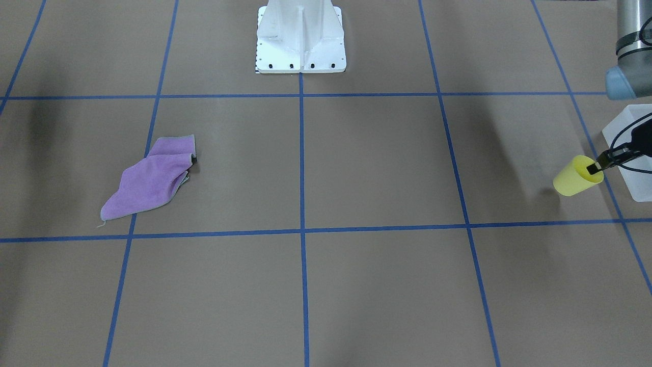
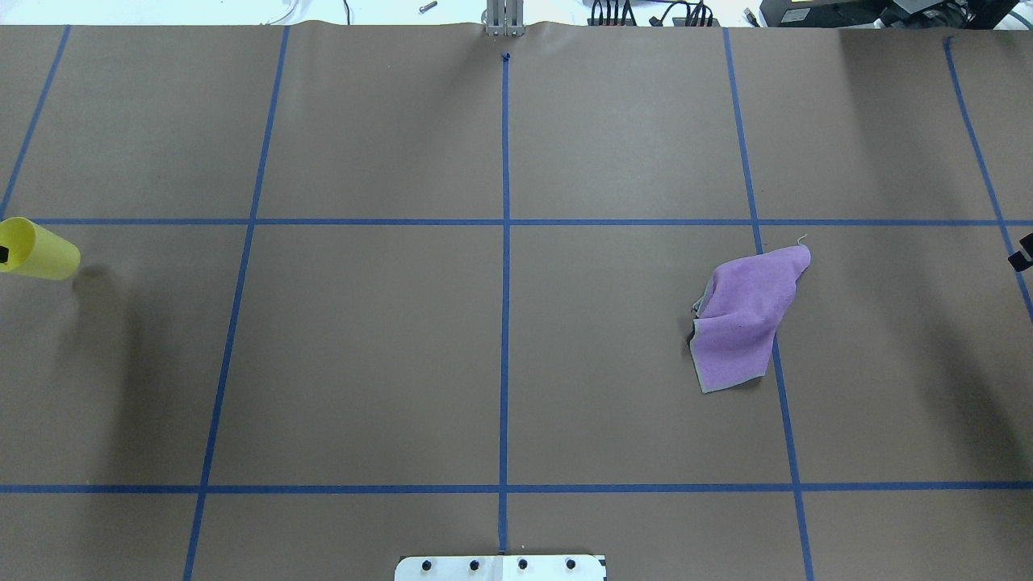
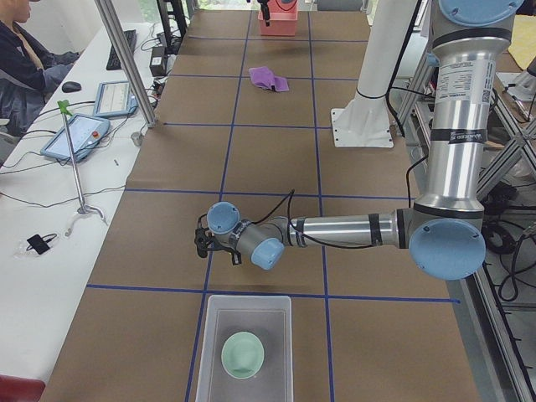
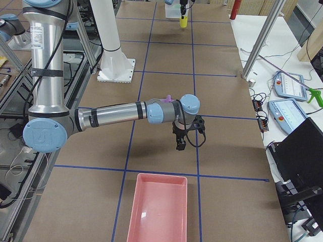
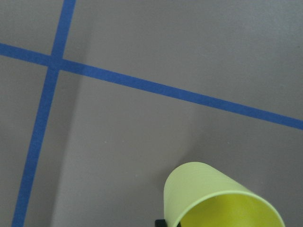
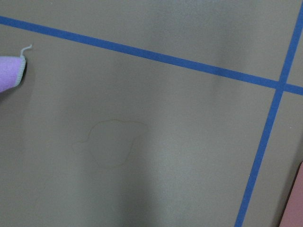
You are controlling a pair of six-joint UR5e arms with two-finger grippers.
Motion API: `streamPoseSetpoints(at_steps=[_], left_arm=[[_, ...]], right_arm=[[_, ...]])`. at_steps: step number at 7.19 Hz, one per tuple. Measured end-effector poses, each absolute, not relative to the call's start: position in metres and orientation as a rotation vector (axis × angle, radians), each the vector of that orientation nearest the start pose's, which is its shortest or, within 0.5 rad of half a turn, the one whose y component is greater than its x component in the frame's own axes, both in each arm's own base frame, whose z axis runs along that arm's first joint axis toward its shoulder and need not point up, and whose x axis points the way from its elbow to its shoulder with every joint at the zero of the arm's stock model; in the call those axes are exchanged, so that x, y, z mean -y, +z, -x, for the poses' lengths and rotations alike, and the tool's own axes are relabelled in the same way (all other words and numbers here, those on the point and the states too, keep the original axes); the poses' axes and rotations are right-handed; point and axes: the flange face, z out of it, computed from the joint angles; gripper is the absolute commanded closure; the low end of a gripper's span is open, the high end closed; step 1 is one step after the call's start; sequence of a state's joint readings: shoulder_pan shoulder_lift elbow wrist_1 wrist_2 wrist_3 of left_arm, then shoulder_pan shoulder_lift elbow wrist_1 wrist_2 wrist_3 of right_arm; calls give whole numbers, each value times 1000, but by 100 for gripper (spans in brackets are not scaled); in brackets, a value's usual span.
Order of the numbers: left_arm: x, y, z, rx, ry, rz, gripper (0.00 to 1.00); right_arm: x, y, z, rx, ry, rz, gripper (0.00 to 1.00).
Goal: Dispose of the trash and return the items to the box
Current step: 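Carry the yellow cup with the left gripper into the clear bin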
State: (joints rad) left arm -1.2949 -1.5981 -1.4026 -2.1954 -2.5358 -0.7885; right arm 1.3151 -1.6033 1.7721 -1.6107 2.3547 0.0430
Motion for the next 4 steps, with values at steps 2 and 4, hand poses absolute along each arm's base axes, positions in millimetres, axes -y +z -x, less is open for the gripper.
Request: streamPoseSetpoints(at_steps=[2, 4], left_arm=[[507, 651, -47, -1080, -208, 45, 100], [500, 678, 25, -1037, -127, -44, 100]], right_arm=[[482, 576, 61, 795, -252, -8, 0], [483, 575, 61, 795, -249, -9, 0]])
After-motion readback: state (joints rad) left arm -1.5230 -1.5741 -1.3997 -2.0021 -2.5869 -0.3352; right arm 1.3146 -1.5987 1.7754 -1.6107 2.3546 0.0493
